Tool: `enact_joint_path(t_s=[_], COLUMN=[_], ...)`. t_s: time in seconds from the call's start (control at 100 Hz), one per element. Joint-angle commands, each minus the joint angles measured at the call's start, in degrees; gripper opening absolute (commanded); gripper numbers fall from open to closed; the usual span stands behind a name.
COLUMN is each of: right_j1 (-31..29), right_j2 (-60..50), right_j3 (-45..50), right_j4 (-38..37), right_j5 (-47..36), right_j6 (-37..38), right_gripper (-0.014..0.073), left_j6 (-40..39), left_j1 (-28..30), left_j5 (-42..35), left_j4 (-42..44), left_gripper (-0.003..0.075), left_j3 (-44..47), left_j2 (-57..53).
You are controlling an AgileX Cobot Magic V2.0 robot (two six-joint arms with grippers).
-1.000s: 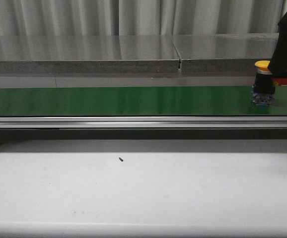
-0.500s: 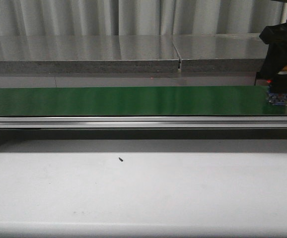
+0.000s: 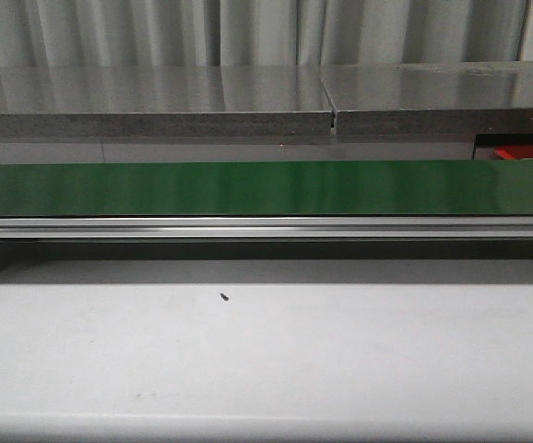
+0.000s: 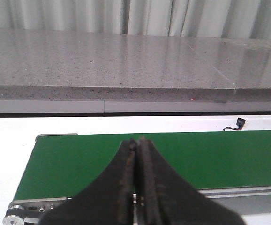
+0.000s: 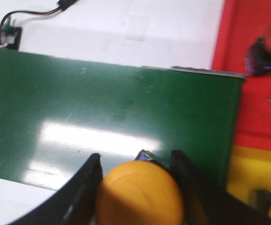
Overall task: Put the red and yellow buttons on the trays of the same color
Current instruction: 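Carry the yellow button into the yellow tray and open the right gripper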
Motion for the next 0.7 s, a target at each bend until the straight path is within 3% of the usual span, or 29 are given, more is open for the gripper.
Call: enact_joint_path(t_s=[0.0, 0.17, 0.35, 0.69], right_j1=[-5.6, -15.9, -23.7, -27.7], right_j2=[-4.9, -6.2, -6.2, -5.9], right_j3=[-2.0, -1.6, 1.6, 15.8], right_j4=[1.3, 1.3, 1.2, 1.2], right_j5=[0.5, 4.3, 2.9, -8.5], right_j6=[1.6, 5.0, 7.6, 8.1], right_gripper=[0.008, 0.008, 0.008, 0.008], left_j6=[-0.2, -0.2, -0.2, -0.2], left_j1=[-0.4, -0.4, -0.4, -0.4], left_j5=[-1.9, -1.9, -1.9, -1.9], left_j4=[-1.7, -1.7, -1.7, -1.7], left_gripper=[-0.0019, -0.0019, -0.0019, -0.0019], left_j3=[-1.5, -1.5, -1.5, -1.5], left_j2=[0.3, 0.3, 0.3, 0.3])
